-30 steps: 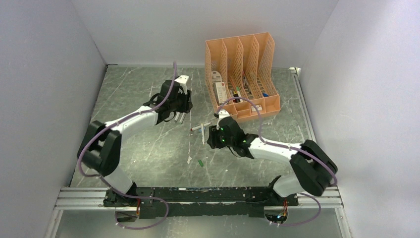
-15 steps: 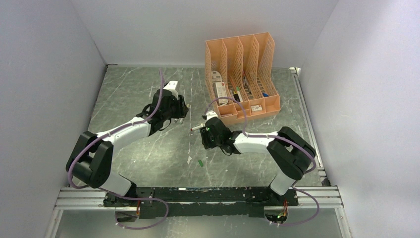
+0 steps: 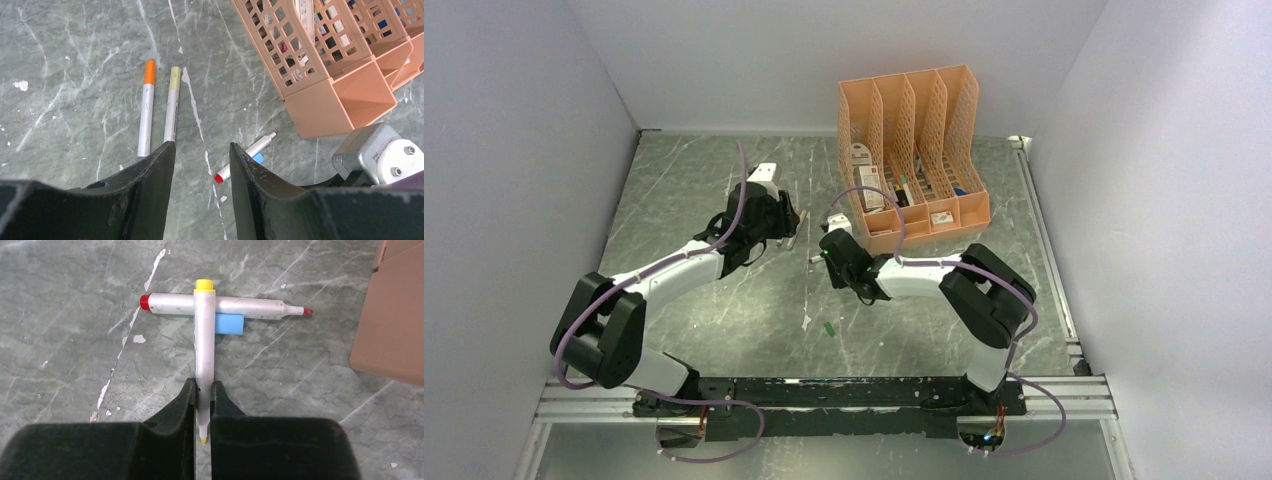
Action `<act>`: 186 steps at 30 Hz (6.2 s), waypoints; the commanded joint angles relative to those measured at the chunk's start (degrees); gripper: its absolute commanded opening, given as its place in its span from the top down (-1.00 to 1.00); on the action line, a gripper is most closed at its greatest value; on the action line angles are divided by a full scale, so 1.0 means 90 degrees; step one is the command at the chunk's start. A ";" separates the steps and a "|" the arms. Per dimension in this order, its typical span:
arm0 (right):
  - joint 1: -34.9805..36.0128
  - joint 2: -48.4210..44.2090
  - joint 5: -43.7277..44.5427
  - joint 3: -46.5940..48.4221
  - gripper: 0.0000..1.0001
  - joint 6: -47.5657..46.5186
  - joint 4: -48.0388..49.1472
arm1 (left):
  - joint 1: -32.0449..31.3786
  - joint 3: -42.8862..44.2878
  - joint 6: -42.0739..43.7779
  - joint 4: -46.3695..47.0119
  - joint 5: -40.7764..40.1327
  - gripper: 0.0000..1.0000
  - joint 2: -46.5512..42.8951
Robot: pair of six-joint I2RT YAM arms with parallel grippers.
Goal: Insert the pens into the pen caps
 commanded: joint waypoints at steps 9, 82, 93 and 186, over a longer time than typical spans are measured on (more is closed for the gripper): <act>0.0190 -0.1925 0.0135 -0.0940 1.00 -0.0487 0.0503 | 0.0367 0.0267 -0.0368 0.0734 0.3072 -0.45 0.0049; -0.0749 -0.1950 -0.0402 -0.4024 0.10 1.0766 0.8889 | -0.1271 -0.2044 0.2191 0.8558 0.3619 0.86 0.0219; -0.0900 -0.1878 -0.0574 -0.3915 0.29 1.0789 0.8711 | -0.1455 -0.1928 0.2430 0.8257 0.3670 0.86 0.0302; -0.0918 -0.6004 -0.1793 -0.2191 0.12 0.0411 0.2941 | -0.0067 -0.0651 -0.2628 0.6942 0.7579 0.86 0.0071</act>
